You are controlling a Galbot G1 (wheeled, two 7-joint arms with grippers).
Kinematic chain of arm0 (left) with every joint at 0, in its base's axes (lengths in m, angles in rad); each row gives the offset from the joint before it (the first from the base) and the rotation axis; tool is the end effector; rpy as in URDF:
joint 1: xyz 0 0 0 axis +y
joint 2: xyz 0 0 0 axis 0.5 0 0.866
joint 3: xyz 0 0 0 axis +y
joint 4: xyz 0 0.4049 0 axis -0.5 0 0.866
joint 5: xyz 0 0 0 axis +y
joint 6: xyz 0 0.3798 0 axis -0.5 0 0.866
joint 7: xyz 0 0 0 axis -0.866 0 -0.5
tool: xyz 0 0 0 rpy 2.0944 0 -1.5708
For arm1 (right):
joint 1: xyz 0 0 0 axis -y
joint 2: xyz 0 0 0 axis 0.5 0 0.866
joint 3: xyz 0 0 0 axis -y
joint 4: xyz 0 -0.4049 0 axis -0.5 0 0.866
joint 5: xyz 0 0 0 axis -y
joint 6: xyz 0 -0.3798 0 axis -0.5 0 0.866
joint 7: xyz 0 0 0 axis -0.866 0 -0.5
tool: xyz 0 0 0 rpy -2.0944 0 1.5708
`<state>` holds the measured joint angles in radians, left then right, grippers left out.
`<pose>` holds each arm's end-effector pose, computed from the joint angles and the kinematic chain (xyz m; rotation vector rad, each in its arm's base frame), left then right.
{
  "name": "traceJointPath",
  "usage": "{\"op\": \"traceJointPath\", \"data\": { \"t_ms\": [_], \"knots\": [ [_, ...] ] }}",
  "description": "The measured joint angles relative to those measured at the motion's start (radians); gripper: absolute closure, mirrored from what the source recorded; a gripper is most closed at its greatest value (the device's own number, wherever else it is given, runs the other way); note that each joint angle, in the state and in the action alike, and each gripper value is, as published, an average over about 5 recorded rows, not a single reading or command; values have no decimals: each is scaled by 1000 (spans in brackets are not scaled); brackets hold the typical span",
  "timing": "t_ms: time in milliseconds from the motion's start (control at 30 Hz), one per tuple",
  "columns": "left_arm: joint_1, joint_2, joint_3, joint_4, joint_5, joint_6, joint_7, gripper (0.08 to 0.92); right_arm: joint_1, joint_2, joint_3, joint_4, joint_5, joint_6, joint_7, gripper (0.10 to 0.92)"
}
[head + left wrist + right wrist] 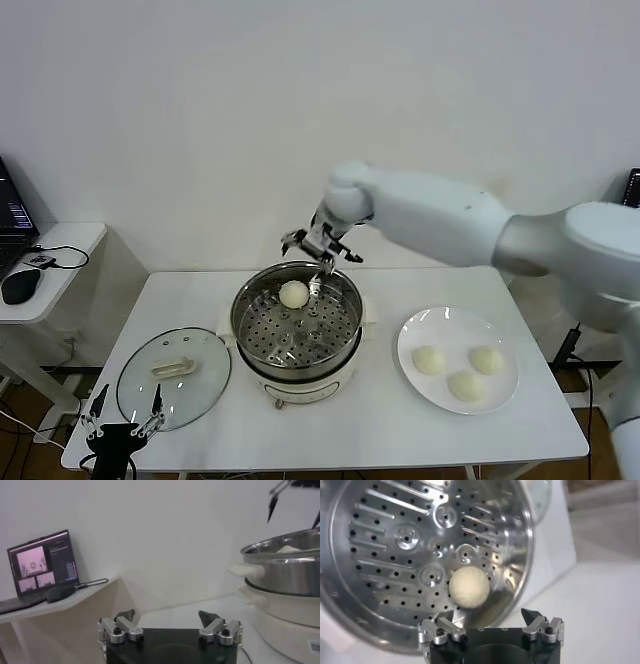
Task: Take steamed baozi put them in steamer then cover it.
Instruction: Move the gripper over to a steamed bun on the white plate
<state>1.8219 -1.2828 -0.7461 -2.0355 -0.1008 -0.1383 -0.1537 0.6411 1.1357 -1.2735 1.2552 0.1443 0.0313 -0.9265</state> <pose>0.0941 0.1385 -0.3772 0.2436 -2.9891 -0.4124 0.6276 0.0987 -0.0075 1.7055 -1.2319 2.1082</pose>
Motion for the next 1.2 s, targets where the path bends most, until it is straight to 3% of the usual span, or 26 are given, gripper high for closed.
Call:
{"op": "traceJointPath", "data": {
  "t_ms": [300, 600, 1200],
  "knots": [
    [-13, 28, -1, -7, -9, 20, -1, 177, 71, -267, -83, 220, 91, -234, -10, 203],
    [-26, 34, 9, 4, -9, 33, -1, 177, -55, -491, -58, 346, 72, -350, 1, 203],
    [-20, 39, -16, 28, -12, 36, 0, 177, -480, -589, 188, 321, -103, -377, 18, 203]
  ]
}}
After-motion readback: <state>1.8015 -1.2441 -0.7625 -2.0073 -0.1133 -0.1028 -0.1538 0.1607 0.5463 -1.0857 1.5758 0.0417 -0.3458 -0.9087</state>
